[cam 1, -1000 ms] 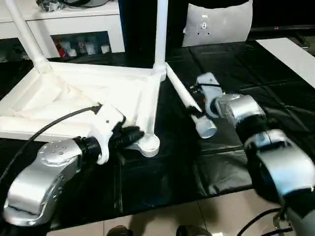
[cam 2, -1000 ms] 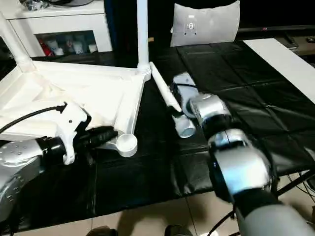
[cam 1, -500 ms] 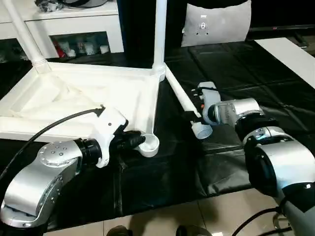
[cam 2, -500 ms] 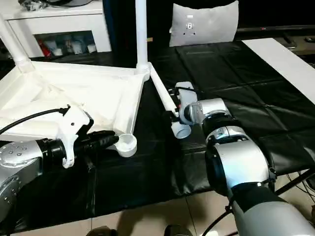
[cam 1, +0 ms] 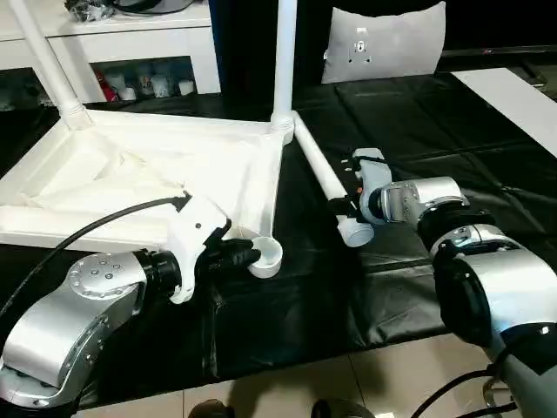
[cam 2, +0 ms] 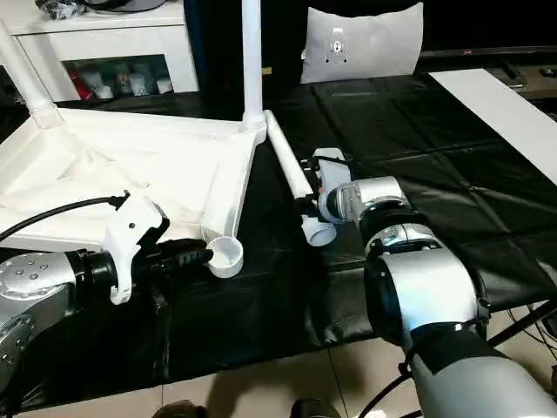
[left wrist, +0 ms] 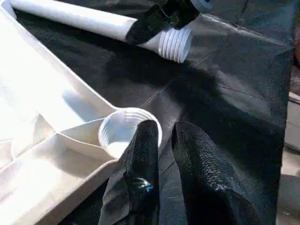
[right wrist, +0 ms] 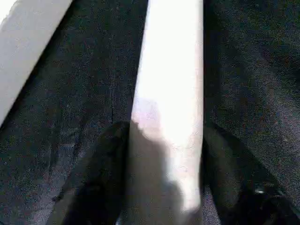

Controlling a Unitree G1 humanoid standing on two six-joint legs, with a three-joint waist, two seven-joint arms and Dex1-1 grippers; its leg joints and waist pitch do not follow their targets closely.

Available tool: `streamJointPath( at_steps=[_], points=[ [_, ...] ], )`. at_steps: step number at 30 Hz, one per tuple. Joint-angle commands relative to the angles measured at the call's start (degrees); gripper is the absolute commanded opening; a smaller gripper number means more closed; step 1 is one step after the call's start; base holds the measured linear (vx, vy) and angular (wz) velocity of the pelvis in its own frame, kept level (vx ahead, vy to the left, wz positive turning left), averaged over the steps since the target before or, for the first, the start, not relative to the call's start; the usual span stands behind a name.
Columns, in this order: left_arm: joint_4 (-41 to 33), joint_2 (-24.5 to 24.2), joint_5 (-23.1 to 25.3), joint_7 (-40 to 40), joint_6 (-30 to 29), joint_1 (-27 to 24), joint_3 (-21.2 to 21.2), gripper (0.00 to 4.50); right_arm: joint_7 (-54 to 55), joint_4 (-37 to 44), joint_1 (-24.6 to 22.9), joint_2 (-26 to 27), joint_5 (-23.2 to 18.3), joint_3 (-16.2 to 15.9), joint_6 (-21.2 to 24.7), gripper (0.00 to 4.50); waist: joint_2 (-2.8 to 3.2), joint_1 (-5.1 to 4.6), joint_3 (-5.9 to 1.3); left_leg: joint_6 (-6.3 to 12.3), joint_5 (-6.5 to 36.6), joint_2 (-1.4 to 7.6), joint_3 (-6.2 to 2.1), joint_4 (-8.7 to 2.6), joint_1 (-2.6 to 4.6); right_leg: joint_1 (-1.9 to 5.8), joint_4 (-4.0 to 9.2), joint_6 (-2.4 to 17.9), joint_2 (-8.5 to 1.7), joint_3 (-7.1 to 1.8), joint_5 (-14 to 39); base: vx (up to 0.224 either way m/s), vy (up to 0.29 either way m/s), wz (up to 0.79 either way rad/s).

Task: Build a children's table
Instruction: Pick table leg

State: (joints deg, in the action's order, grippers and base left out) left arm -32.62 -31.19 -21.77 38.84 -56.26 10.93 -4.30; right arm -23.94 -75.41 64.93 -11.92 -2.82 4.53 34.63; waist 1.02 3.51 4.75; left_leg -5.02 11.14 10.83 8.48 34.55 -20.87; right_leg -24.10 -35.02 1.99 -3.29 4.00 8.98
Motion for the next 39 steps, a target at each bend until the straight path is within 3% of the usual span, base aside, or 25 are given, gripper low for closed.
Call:
streamJointPath(
  at_steps=[1, 4, 6, 9, 11, 12, 17, 18, 19, 20, 21, 22, 23, 25, 26, 28, 29, 30, 31, 32, 35, 38, 39],
  points=[
    [-1.4, -1.3, -1.2, 2.0, 0.6, -0.4, -0.2, 0.94, 1.1, -1.0, -0.5, -0.6, -0.5, 1.1, -0.6, 2.08, 0.43, 0.28, -3.85, 0.24, 13.7, 1.25, 0.05, -3.84, -0.03, 3.29, 3.81, 12.0, -3.92, -2.30, 18.8, 0.000, 0.000, 0.00],
    [-2.1, -5.1, -2.7, 10.1, 7.3, -2.1, -2.2, 0.94, 2.8, -0.3, -0.7, -1.2, -2.1, 3.3, -3.3, 1.97, 0.06, 0.53, -3.91, 0.51, 13.3, 1.31, 0.08, -3.86, -0.10, 3.24, 3.88, 11.6, -4.23, -2.34, 20.1, 0.000, 0.000, 0.00],
    [-1.7, -5.4, -3.7, 11.9, 8.2, -2.7, -2.1, 0.94, 3.2, 0.2, -1.0, -1.3, -2.8, 4.2, -5.2, 1.95, 0.04, 0.43, -4.08, 0.45, 12.3, 1.37, 0.28, -3.79, -0.08, 3.18, 3.69, 11.8, -3.93, -2.35, 18.5, 0.000, 0.000, 0.00],
    [1.5, -4.4, -4.2, 13.3, 11.3, -3.4, -1.1, 1.23, 3.0, 3.1, -2.7, -1.4, -6.3, 8.4, -13.7, 1.89, 0.23, 0.40, -4.45, 0.71, 11.1, 1.37, 0.56, -3.58, -0.13, 3.35, 3.50, 12.1, -4.01, -2.43, 15.8, 0.000, 0.000, 0.00],
    [2.0, -4.1, -4.3, 13.3, 11.8, -3.4, -0.9, 1.32, 3.2, 4.0, -3.1, -1.3, -7.3, 9.5, -14.0, 1.89, 0.20, 0.43, -4.68, 0.98, 9.8, 1.28, 0.59, -3.50, -0.20, 3.52, 3.20, 12.6, -3.88, -2.42, 14.0, 0.000, 0.000, 0.00],
    [2.4, -3.7, -4.5, 13.2, 12.0, -3.4, -0.8, 1.44, 3.2, 5.5, -3.8, -1.2, -8.4, 10.6, -14.3, 1.89, 0.72, 0.48, -4.79, 1.21, 9.6, 1.26, 0.58, -3.41, -0.20, 3.60, 3.15, 12.9, -3.75, -2.36, 13.3, 0.000, 0.000, 0.00],
    [3.8, -2.1, -5.4, 12.7, 14.5, -3.3, -0.5, 1.83, 2.6, 17.5, -9.0, 0.6, -12.3, 14.2, -19.2, 1.89, 0.51, 0.63, -4.95, 1.66, 8.7, 1.23, 0.72, -3.40, -0.27, 3.73, 3.33, 12.1, -3.71, -2.42, 12.8, 0.000, 0.000, 0.00],
    [4.2, -1.4, -5.8, 12.8, 15.3, -3.2, -0.1, 1.83, 0.9, 23.9, -11.9, 1.5, -13.9, 14.5, -19.3, 1.89, 0.87, 0.63, -5.01, 1.56, 8.7, 1.20, 0.59, -3.39, -0.17, 3.69, 3.14, 12.2, -3.56, -2.38, 12.9, 0.000, 0.000, 0.00],
    [4.9, -0.2, -6.6, 12.6, 16.1, -3.0, 0.7, 1.96, -2.9, 35.2, -17.0, 3.2, -17.2, 14.6, -18.8, 1.89, 0.66, 0.69, -4.90, 1.95, 8.6, 1.16, 0.76, -3.43, -0.32, 3.84, 3.48, 11.3, -3.54, -2.49, 12.6, 0.000, 0.000, 0.00],
    [4.9, -0.1, -6.6, 12.6, 16.2, -3.0, 0.7, 1.96, -2.9, 35.2, -17.0, 3.2, -17.3, 14.6, -18.8, 1.89, 1.03, 0.78, -5.07, 1.93, 8.5, 1.23, 0.62, -3.43, -0.17, 3.85, 3.30, 11.2, -3.53, -2.49, 12.4, 0.000, 0.000, 0.00],
    [5.4, 0.8, -6.9, 11.9, 16.3, -2.6, 1.2, 2.12, -6.3, 42.2, -20.3, 4.0, -19.9, 13.8, -17.6, 1.89, 0.88, 0.75, -5.07, 2.27, 8.7, 1.27, 0.61, -3.49, -0.15, 3.85, 3.46, 10.7, -3.41, -2.46, 12.4, 0.000, 0.000, 0.00],
    [5.4, 0.9, -6.9, 11.8, 16.4, -2.5, 1.3, 2.19, -6.6, 42.8, -20.6, 4.1, -20.2, 13.7, -17.5, 1.89, 0.77, 0.95, -5.18, 2.32, 8.7, 1.34, 0.55, -3.55, -0.05, 3.84, 3.51, 10.4, -3.45, -2.47, 13.0, 0.000, 0.000, 0.00],
    [6.1, 2.6, -7.8, 10.3, 15.9, -1.5, 2.1, 2.27, -11.5, 51.8, -25.4, 4.8, -23.9, 11.9, -15.2, 1.89, 1.38, 1.07, -5.04, 2.22, 9.2, 1.16, 0.48, -3.70, -0.05, 3.89, 3.78, 10.1, -3.37, -2.38, 14.5, 0.000, 0.000, 0.00],
    [8.1, 7.1, -9.2, 5.1, 14.2, 1.7, 4.3, 2.34, -17.4, 61.0, -31.4, 4.9, -29.9, 9.2, -9.7, 1.88, 1.09, 1.14, -4.72, 2.46, 10.6, 1.13, 0.74, -3.77, 0.21, 3.93, 4.55, 8.8, -3.00, -2.49, 16.6, 0.000, 0.000, 0.00],
    [9.2, 9.0, -9.9, 2.9, 13.5, 3.1, 5.3, 2.40, -19.7, 64.0, -33.7, 4.7, -32.0, 7.9, -7.8, 1.88, 1.20, 1.62, -4.72, 2.53, 11.4, 1.31, 0.69, -3.69, 0.51, 3.63, 4.75, 8.4, -3.13, -2.43, 18.2, 0.000, 0.000, 0.00],
    [10.8, 11.9, -12.5, -0.1, 12.2, 5.2, 7.5, 2.53, -21.9, 67.3, -36.3, 4.6, -34.8, 6.6, -5.2, 1.88, 0.90, 1.49, -4.64, 1.82, 12.9, 0.94, 0.47, -4.04, 0.28, 3.97, 5.02, 7.1, -3.27, -2.17, 23.6, 0.000, 0.000, 0.00],
    [11.1, 12.3, -13.1, -0.6, 11.9, 5.6, 7.9, 2.63, -22.2, 67.9, -36.8, 4.6, -35.3, 6.3, -4.7, 1.88, 0.96, 1.79, -4.60, 1.74, 13.5, 0.85, 0.57, -3.75, 0.65, 3.58, 5.77, 5.8, -3.46, -2.09, 27.3, 0.000, 0.000, 0.00],
    [12.8, 15.5, -16.1, -3.9, 10.2, 8.3, 10.4, 2.69, -24.5, 71.1, -39.2, 4.5, -38.5, 5.6, -0.9, 1.88, 0.69, 1.68, -4.60, 1.68, 13.2, 0.73, 0.51, -3.74, 0.49, 3.76, 5.82, 5.4, -3.51, -2.08, 28.2, 0.000, 0.000, 0.00],
    [12.8, 15.5, -16.1, -3.9, 10.2, 8.3, 10.4, 2.71, -24.5, 71.1, -39.2, 4.5, -38.5, 5.6, -0.9, 1.88, 0.64, 1.67, -4.49, 1.72, 12.8, 0.55, 0.57, -3.81, 0.27, 3.93, 5.92, 4.7, -3.37, -1.97, 29.3, 0.000, 0.000, 0.00],
    [14.2, 18.1, -18.8, -6.4, 9.4, 10.4, 12.4, 2.90, -26.5, 72.3, -40.5, 4.1, -40.2, 4.8, 1.5, 1.88, 0.64, 1.73, -4.59, 1.85, 12.7, 0.40, 0.60, -3.53, 0.55, 3.52, 6.48, 3.3, -3.32, -1.81, 31.7, 0.000, 0.000, 0.00],
    [17.7, 23.8, -25.8, -13.7, 7.8, 14.7, 16.9, 2.99, -29.2, 74.7, -42.9, 3.0, -41.4, 2.6, 4.3, 1.88, 0.49, 2.33, -4.81, 1.99, 11.5, 0.38, 0.51, -3.30, 0.46, 3.49, 6.71, 2.4, -3.33, -1.58, 31.5, 0.000, 0.000, 0.00],
    [19.8, 26.9, -28.9, -16.7, 7.4, 17.3, 19.1, 3.02, -30.3, 76.4, -44.2, 2.2, -43.0, 1.5, 6.5, 1.88, 0.12, 2.25, -4.90, 2.27, 11.0, 0.49, 0.25, -3.54, -0.05, 3.67, 6.71, 1.4, -3.33, -1.32, 31.4, 0.000, 0.000, 0.00],
    [20.3, 27.4, -29.7, -17.0, 7.3, 17.9, 19.4, 3.02, -30.6, 76.7, -44.4, 2.0, -43.3, 1.2, 7.0, 1.88, 0.26, 2.57, -5.09, 2.45, 10.2, 0.46, 0.33, -3.31, 0.33, 3.42, 6.86, 1.1, -3.42, -1.44, 31.3, 0.000, 0.000, 0.00]
  ],
)
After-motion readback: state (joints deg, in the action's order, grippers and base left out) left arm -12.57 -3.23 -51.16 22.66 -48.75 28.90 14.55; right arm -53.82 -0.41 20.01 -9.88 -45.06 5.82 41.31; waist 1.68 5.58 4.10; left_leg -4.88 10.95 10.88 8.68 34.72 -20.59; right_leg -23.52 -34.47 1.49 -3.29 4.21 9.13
